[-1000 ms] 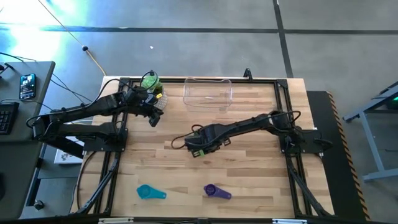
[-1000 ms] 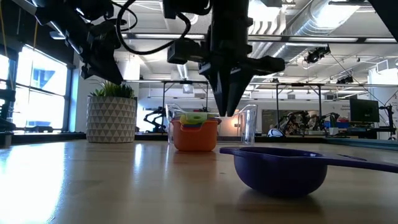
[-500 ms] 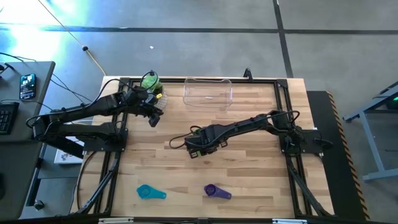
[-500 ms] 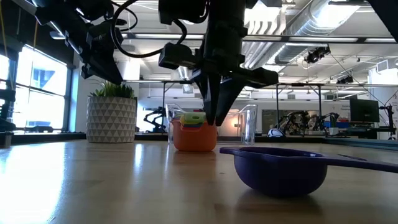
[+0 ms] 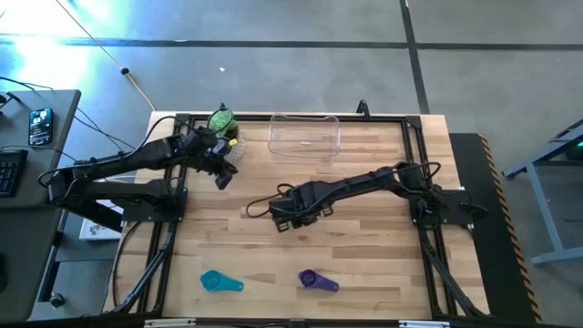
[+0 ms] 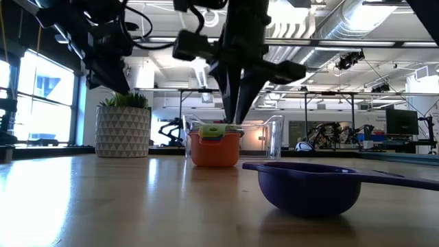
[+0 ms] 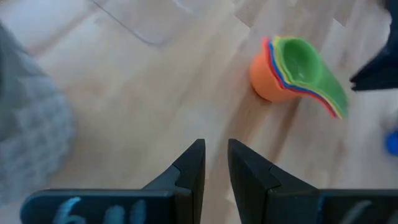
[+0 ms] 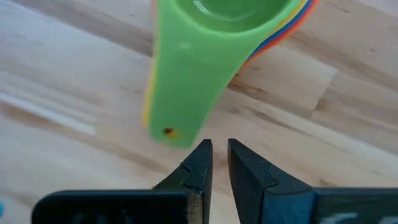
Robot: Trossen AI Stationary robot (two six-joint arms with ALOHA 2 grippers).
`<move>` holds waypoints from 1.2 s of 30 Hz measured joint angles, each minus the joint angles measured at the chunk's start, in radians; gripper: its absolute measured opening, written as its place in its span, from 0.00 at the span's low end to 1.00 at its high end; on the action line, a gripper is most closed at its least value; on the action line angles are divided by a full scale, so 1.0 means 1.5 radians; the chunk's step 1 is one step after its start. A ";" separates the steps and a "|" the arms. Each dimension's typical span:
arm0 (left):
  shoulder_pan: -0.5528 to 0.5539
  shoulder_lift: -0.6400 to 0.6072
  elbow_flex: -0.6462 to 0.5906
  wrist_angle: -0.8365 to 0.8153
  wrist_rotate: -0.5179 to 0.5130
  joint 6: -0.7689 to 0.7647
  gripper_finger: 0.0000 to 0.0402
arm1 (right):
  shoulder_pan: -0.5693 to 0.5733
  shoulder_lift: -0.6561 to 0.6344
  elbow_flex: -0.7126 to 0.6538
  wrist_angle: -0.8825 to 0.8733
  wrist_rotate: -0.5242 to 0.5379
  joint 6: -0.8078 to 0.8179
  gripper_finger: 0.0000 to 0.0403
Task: Nest measuring cups in basket
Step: Stack the blue measuring cup on top of the green measuring cup
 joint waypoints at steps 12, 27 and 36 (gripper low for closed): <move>-0.107 -0.037 0.000 -0.118 0.073 0.001 0.15 | 0.027 0.000 0.104 -0.020 0.031 -0.083 0.10; -0.312 -0.132 0.000 -0.137 0.055 -0.220 0.15 | -0.006 0.000 0.235 -0.101 0.045 -0.342 0.10; -0.461 -0.134 0.000 -0.129 0.046 -0.283 0.15 | -0.032 -0.002 0.326 -0.176 0.081 -0.440 0.10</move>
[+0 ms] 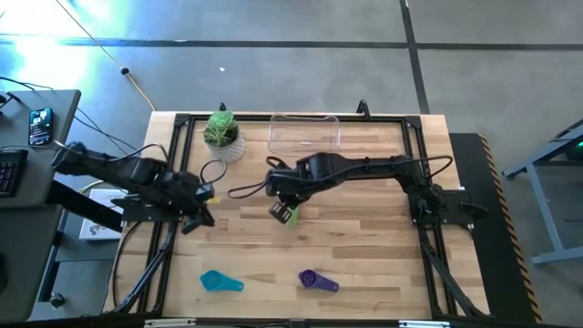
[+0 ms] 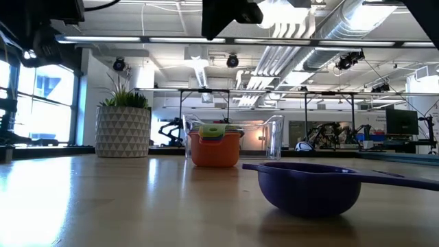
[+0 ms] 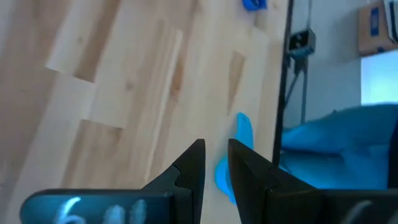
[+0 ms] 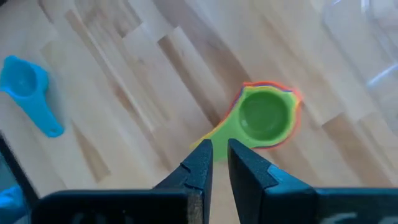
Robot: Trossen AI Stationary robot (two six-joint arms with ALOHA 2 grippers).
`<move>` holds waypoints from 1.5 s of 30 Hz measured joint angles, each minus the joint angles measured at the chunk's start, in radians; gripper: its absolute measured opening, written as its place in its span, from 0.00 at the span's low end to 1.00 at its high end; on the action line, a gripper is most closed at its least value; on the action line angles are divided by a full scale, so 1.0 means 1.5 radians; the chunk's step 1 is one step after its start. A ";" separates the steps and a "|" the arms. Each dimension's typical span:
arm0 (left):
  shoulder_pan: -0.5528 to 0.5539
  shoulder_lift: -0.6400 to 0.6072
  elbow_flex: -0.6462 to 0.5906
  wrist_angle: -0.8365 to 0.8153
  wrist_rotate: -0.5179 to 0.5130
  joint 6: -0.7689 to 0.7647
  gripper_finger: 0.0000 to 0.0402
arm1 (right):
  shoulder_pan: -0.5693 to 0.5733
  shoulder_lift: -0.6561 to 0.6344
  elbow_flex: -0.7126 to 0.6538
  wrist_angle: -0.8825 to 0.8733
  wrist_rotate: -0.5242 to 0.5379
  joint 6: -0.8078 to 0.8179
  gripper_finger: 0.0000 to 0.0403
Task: Nest measuring cups in basket
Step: Stack the blue measuring cup on top of the green measuring cup
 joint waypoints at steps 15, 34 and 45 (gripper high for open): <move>-0.248 0.074 0.001 0.132 -0.076 -0.074 0.15 | -0.026 -0.013 -0.001 -0.031 0.026 -0.057 0.10; -0.326 0.237 0.001 0.163 -0.043 -0.199 0.15 | -0.026 -0.013 -0.001 -0.036 0.044 -0.062 0.10; -0.328 0.300 0.001 0.184 -0.026 -0.227 0.15 | -0.026 -0.013 -0.002 -0.044 0.043 -0.067 0.10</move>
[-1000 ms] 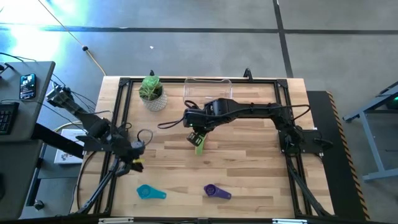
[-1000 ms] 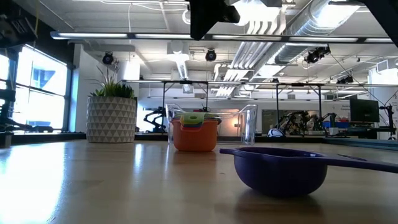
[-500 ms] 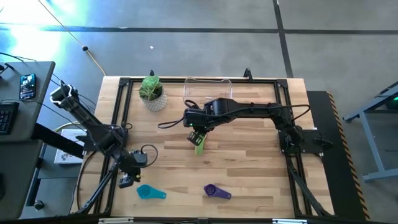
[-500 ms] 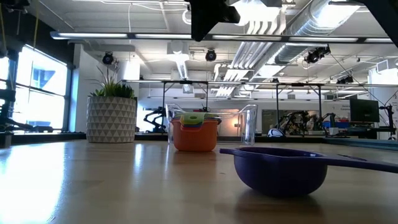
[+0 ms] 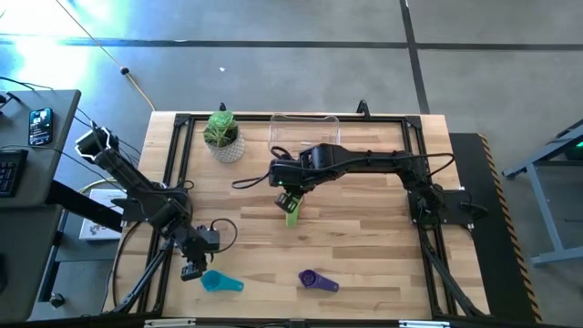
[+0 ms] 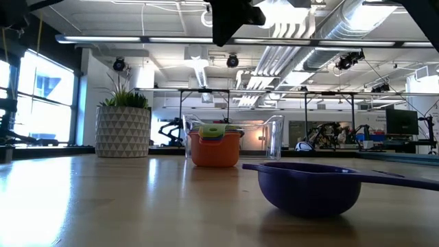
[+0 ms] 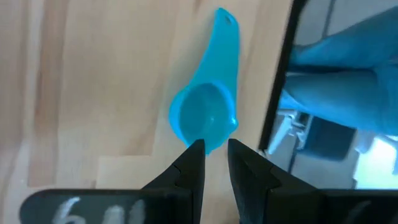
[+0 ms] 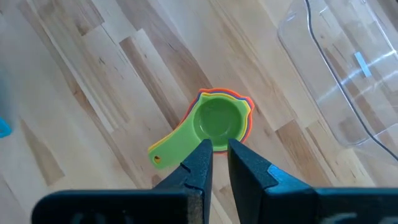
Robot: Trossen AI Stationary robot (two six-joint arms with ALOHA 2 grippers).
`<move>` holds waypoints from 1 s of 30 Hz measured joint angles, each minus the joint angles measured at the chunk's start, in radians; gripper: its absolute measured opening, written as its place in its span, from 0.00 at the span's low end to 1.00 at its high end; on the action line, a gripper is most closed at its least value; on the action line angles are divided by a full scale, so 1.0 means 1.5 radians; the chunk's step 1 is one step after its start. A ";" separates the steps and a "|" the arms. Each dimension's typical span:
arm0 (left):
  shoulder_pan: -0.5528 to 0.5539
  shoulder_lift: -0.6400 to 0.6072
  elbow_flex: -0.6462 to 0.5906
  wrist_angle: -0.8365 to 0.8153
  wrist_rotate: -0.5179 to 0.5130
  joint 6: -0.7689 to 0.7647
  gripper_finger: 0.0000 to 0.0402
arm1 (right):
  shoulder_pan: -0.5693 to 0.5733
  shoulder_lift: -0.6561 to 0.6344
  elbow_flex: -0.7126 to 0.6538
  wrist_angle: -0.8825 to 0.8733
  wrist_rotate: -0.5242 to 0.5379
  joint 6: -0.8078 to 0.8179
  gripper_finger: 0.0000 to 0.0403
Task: Nest measuring cups in basket
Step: Stack the blue measuring cup on top of the green measuring cup
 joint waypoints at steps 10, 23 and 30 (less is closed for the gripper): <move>-0.014 0.043 0.000 -0.021 -0.038 -0.046 0.15 | 0.011 0.000 0.000 -0.003 0.001 -0.025 0.10; -0.017 0.053 -0.023 -0.001 0.011 -0.117 0.31 | 0.013 0.000 0.000 -0.016 0.034 -0.048 0.10; -0.019 0.065 -0.023 0.067 -0.018 -0.132 0.32 | 0.013 0.000 0.000 -0.016 0.034 -0.052 0.10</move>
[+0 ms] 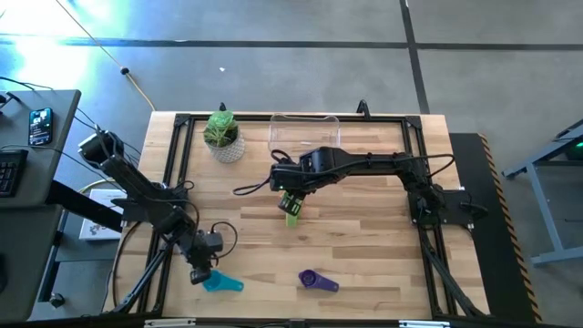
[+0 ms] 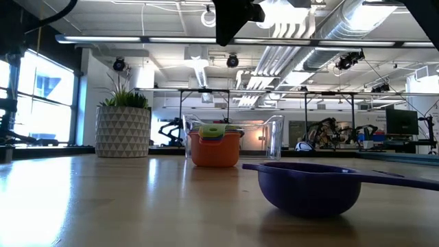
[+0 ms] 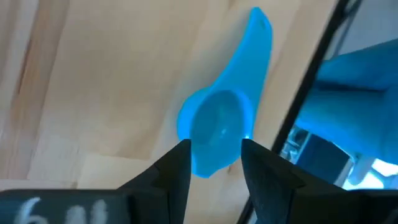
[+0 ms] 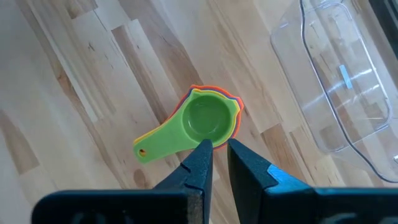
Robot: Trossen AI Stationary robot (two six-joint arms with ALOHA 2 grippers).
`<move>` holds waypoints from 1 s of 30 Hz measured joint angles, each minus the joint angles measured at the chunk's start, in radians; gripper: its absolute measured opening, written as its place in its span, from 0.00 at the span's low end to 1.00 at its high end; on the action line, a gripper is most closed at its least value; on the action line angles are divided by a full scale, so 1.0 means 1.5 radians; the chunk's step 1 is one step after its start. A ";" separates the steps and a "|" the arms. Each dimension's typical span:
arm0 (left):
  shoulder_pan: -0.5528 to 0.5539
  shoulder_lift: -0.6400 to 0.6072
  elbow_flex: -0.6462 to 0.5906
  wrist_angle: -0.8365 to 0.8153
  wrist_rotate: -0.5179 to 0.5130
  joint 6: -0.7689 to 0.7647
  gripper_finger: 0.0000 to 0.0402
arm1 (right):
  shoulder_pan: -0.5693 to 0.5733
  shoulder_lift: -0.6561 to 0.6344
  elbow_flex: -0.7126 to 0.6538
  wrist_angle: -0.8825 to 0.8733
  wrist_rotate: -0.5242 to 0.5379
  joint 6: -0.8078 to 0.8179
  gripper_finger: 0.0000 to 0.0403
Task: Nest measuring cups in basket
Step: Stack the blue measuring cup on top of the green measuring cup
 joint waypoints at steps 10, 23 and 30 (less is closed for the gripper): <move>0.000 0.057 0.001 0.009 -0.007 -0.025 0.27 | 0.000 0.000 0.000 -0.003 0.000 0.000 0.10; 0.000 0.109 0.000 0.028 -0.017 -0.045 0.26 | 0.000 0.000 0.000 -0.005 -0.003 0.000 0.10; 0.000 0.115 0.000 0.029 -0.020 -0.028 0.14 | 0.000 0.000 0.000 -0.007 -0.004 0.000 0.10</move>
